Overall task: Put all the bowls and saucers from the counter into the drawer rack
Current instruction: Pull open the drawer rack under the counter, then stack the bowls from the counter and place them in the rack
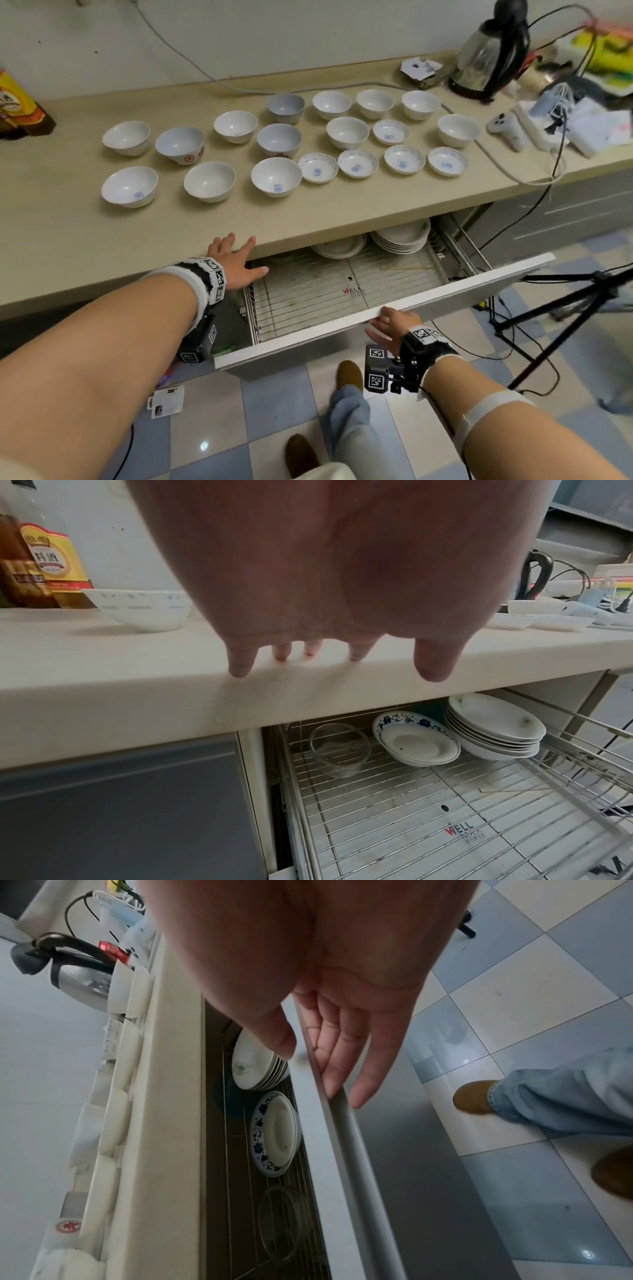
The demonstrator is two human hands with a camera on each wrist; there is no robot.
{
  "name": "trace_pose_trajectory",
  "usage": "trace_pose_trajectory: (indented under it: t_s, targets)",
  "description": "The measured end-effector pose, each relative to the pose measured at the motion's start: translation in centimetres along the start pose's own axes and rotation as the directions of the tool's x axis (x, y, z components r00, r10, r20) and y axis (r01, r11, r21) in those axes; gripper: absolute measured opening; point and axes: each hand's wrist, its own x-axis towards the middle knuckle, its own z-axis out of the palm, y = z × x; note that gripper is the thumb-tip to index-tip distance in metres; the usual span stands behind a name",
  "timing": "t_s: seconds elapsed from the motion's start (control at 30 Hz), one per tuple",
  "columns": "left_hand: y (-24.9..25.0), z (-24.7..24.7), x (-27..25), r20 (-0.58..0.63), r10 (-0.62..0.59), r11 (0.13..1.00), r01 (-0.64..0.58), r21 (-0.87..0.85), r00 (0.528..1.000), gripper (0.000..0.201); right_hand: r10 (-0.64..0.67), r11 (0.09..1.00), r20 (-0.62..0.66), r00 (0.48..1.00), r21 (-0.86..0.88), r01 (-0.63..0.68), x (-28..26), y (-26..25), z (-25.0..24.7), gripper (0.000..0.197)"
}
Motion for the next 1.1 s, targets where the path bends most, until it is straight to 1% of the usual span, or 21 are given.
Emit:
trace_pose_trajectory:
  t_s: [0.07,0.1,0.17,0.2,0.27,0.33,0.37,0.4,0.43,0.5,0.57,0.6,0.63,0.67,0.73,0.77,0.8,0.87,0.97,1.07,1.1]
  targets:
    - [-0.3,0.0,0.1,0.011,0.014,1.0,-0.014,0.003,1.0,0.088,0.016,0.999,0.022,1.0,-0.032,-0.016,-0.4,-0.5,0.3,0.011]
    - [-0.5,0.0,0.1,0.015,0.019,1.0,-0.019,-0.004,1.0,0.087,0.035,0.995,0.032,0.999,-0.092,-0.032,-0.6,-0.8,0.4,0.012]
    - [-0.9,-0.2,-0.4,0.026,0.036,0.999,-0.035,-0.034,0.999,0.084,0.068,0.938,0.03,0.997,-0.343,-0.054,-1.2,-2.0,0.7,0.019]
    - [-1.0,-0.4,-0.7,0.023,0.053,0.997,-0.051,-0.051,0.998,0.082,0.054,0.866,0.024,0.998,-0.499,-0.035,-1.4,-2.8,1.1,0.023]
    - [-1.2,-1.1,-1.5,0.001,0.082,0.991,-0.081,-0.106,0.997,0.073,-0.048,0.634,0.046,0.998,-0.77,0.066,-2.4,-5.1,2.6,0.024]
    - [-2.0,-1.7,-1.9,-0.06,0.085,0.98,-0.095,-0.177,0.995,0.06,-0.231,0.268,0.16,0.96,-0.938,0.221,-3.7,-7.6,5.4,0.023]
    - [-2.5,-2.1,-2.1,-0.096,0.076,0.972,-0.095,-0.214,0.992,0.053,-0.318,0.083,0.258,0.912,-0.951,0.298,-4.3,-8.8,7.0,0.024]
    - [-3.1,-2.6,-2.4,-0.135,0.061,0.963,-0.094,-0.254,0.989,0.047,-0.386,-0.054,0.354,0.852,-0.931,0.362,-4.9,-9.9,8.9,0.024]
    - [-3.6,-3.2,-2.7,-0.173,0.032,0.95,-0.084,-0.3,0.984,0.04,-0.431,-0.152,0.434,0.791,-0.899,0.41,-5.4,-10.8,10.7,0.024]
    - [-5.1,-4.1,-2.4,-0.222,-0.072,0.908,-0.028,-0.418,0.972,0.027,-0.483,-0.261,0.545,0.686,-0.837,0.481,-6.3,-12.5,14.5,0.023]
    - [-6.7,-4.9,-1.5,-0.214,-0.224,0.832,0.072,-0.551,0.951,0.019,-0.526,-0.291,0.591,0.612,-0.801,0.523,-6.1,-14.0,18.0,0.027]
    - [-7.9,-5.2,-0.6,-0.2,-0.304,0.771,0.117,-0.625,0.932,0.022,-0.546,-0.277,0.593,0.592,-0.794,0.541,-5.6,-14.8,19.7,0.031]
    - [-8.9,-5.6,0.5,-0.17,-0.376,0.681,0.147,-0.717,0.911,0.031,-0.565,-0.237,0.578,0.589,-0.797,0.556,-5.0,-15.5,21.2,0.036]
    - [-9.7,-6.2,1.2,-0.117,-0.439,0.547,0.162,-0.822,0.891,0.041,-0.574,-0.184,0.554,0.604,-0.805,0.563,-4.2,-16.2,22.5,0.042]
    - [-10.7,-7.4,2.5,0.062,-0.496,0.151,0.156,-0.976,0.866,0.053,-0.58,-0.087,0.488,0.652,-0.833,0.547,-2.6,-17.5,24.8,0.052]
    - [-11.3,-7.8,3.2,0.144,-0.496,-0.023,0.153,-0.988,0.856,0.054,-0.574,-0.049,0.455,0.68,-0.849,0.527,-1.8,-17.9,25.7,0.057]
    - [-11.9,-8.1,3.8,0.179,-0.518,-0.125,0.133,-0.983,0.837,0.052,-0.559,-0.022,0.431,0.709,-0.862,0.506,-1.1,-18.2,26.4,0.061]
    - [-13.1,-8.4,5.1,0.171,-0.599,-0.156,0.095,-0.983,0.782,0.056,-0.523,0.017,0.4,0.753,-0.878,0.478,0.4,-18.5,27.7,0.071]
    - [-15.0,-9.1,7.1,0.169,-0.659,-0.224,0.023,-0.974,0.733,0.057,-0.509,0.101,0.353,0.785,-0.881,0.462,2.1,-18.7,29.1,0.079]
    - [-16.1,-9.7,8.2,0.226,-0.649,-0.363,-0.035,-0.931,0.727,0.051,-0.484,0.061,0.355,0.8,-0.898,0.435,2.7,-18.7,29.9,0.071]
    - [-16.3,-9.8,8.3,0.219,-0.643,-0.36,-0.038,-0.932,0.734,0.05,-0.483,0.058,0.355,0.801,-0.9,0.433,2.8,-18.7,30.1,0.067]
